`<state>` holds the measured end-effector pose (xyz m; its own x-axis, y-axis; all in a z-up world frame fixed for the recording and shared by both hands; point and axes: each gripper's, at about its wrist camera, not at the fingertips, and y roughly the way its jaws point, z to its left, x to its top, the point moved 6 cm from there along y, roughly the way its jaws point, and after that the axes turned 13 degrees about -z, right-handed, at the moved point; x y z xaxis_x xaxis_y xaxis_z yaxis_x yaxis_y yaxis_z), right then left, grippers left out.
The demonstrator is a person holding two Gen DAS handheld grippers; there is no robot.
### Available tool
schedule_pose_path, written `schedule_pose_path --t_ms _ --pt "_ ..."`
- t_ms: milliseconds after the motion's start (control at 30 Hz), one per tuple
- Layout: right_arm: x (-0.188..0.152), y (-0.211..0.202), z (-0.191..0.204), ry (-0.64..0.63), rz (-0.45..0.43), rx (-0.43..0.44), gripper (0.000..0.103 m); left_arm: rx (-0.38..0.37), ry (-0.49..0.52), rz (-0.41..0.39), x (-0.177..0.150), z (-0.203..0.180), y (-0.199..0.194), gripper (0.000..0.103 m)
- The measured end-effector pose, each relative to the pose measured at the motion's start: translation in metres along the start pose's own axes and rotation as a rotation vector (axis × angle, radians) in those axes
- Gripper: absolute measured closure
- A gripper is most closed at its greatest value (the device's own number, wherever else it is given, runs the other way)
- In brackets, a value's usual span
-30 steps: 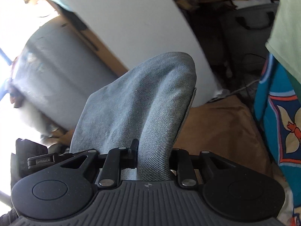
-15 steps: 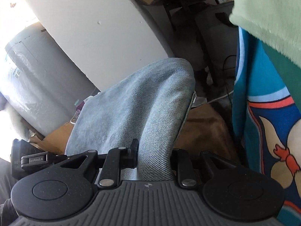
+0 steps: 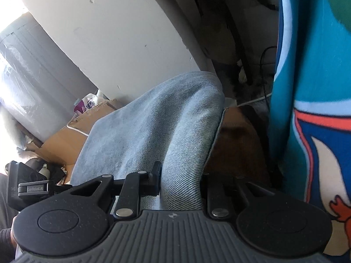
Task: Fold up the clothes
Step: 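Lower the folded jeans onto the brown stack beside the blue cloth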
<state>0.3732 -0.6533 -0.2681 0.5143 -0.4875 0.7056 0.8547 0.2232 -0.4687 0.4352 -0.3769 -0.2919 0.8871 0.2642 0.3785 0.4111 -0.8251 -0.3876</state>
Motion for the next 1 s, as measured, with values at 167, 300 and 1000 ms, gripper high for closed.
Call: schedule_pose_path --t_ms 167,300,1000 --pt "-0.015 0.024 -0.023 0.086 0.019 -0.008 0.079 0.047 -0.018 0.017 -0.003 0.025 0.013 0.057" --pt "-0.032 0.034 -0.037 0.116 0.001 -0.032 0.077 0.087 0.014 0.035 -0.01 0.034 0.02 0.054" --pt "-0.035 0.028 -0.017 -0.007 -0.072 -0.15 0.07 0.519 0.526 0.049 0.059 -0.067 -0.011 0.071"
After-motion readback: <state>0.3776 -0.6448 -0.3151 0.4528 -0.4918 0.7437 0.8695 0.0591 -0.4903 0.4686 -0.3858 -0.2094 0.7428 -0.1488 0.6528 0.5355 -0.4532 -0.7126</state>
